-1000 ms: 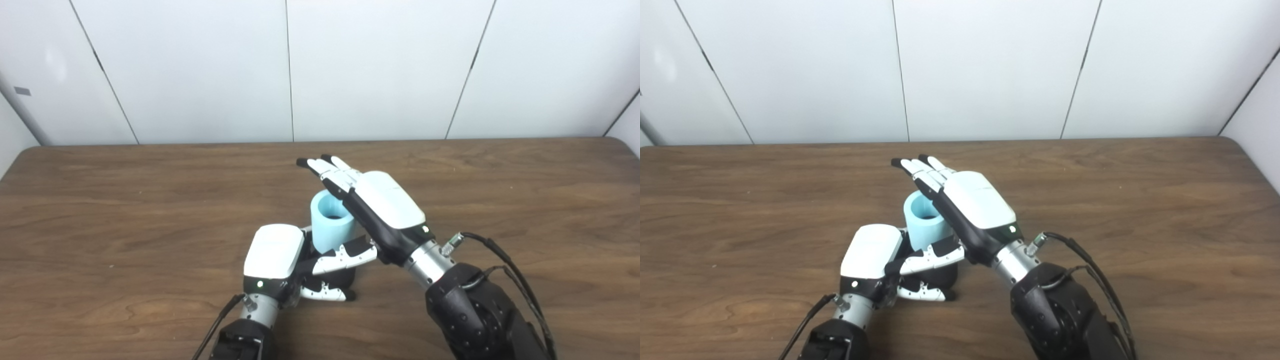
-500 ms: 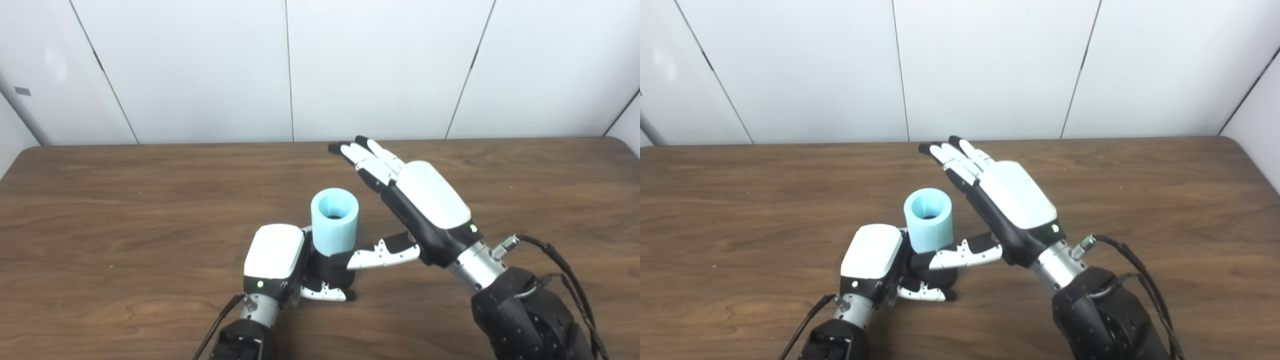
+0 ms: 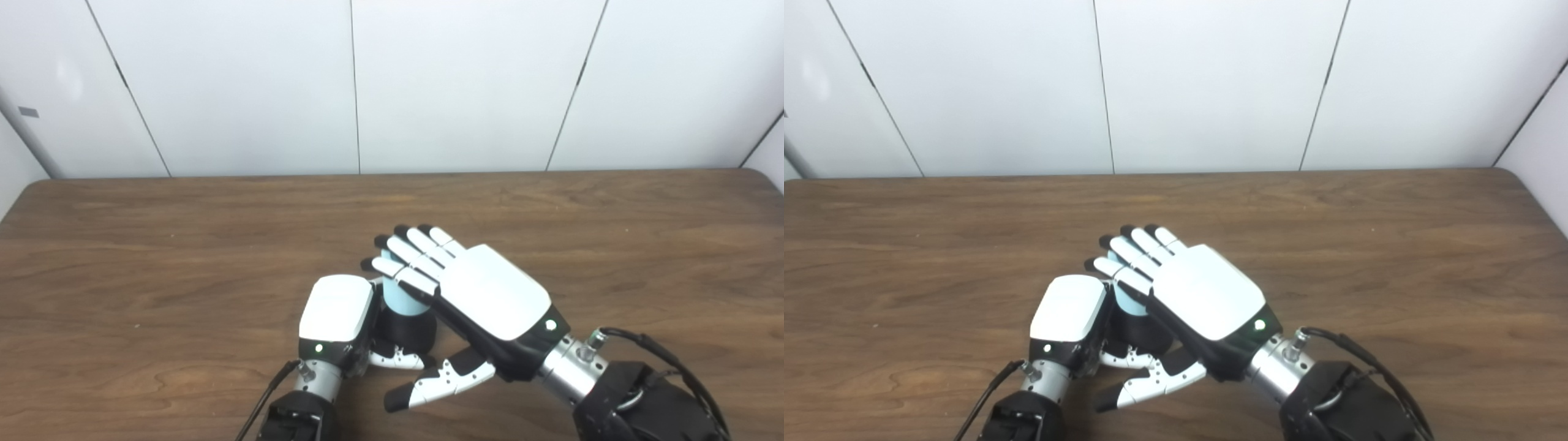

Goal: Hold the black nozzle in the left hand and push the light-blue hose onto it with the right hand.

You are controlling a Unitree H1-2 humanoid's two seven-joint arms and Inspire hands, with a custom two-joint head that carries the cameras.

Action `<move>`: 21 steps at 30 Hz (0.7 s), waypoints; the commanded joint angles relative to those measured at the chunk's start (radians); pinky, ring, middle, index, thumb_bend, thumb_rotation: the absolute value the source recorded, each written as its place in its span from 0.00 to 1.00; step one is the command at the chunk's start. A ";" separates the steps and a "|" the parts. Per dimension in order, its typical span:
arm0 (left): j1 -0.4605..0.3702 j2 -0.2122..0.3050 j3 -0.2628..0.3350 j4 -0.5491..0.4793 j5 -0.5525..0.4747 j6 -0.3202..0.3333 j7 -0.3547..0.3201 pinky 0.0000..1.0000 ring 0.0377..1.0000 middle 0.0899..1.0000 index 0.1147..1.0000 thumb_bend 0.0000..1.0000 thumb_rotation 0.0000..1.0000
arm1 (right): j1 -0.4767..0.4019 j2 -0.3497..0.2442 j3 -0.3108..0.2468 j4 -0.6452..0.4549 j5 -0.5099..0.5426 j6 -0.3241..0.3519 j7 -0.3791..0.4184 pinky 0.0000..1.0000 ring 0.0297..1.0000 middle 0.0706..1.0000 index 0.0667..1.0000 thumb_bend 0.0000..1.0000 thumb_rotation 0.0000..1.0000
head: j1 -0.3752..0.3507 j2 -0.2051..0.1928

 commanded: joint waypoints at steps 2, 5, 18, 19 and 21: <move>0.117 0.013 -0.079 0.082 -0.087 -0.008 -0.244 0.48 0.55 0.42 0.45 0.52 0.00 | -0.047 0.024 -0.017 -0.063 -0.033 -0.047 0.029 1.00 1.00 0.99 0.92 0.74 1.00 | -0.002 0.001; 0.114 0.013 -0.082 0.082 -0.071 -0.001 -0.256 0.50 0.56 0.42 0.45 0.52 0.00 | -0.049 0.035 -0.021 -0.055 -0.042 -0.058 0.038 1.00 1.00 0.99 0.93 0.72 1.00 | -0.004 0.001; 0.120 0.010 -0.081 0.080 -0.056 0.017 -0.270 0.43 0.49 0.39 0.45 0.52 0.00 | -0.057 0.035 -0.094 -0.008 0.011 -0.073 -0.017 1.00 1.00 0.99 0.97 0.69 1.00 | -0.001 0.003; 0.121 0.009 -0.081 0.078 -0.056 0.020 -0.272 0.44 0.50 0.39 0.45 0.52 0.00 | -0.057 0.040 -0.100 -0.009 0.025 -0.073 -0.028 1.00 1.00 0.98 0.96 0.69 1.00 | 0.000 0.004; 0.121 0.009 -0.082 0.077 -0.056 0.021 -0.272 0.46 0.52 0.40 0.45 0.52 0.00 | -0.057 0.049 -0.111 -0.012 0.046 -0.075 -0.050 1.00 1.00 0.98 0.95 0.68 1.00 | -0.001 0.004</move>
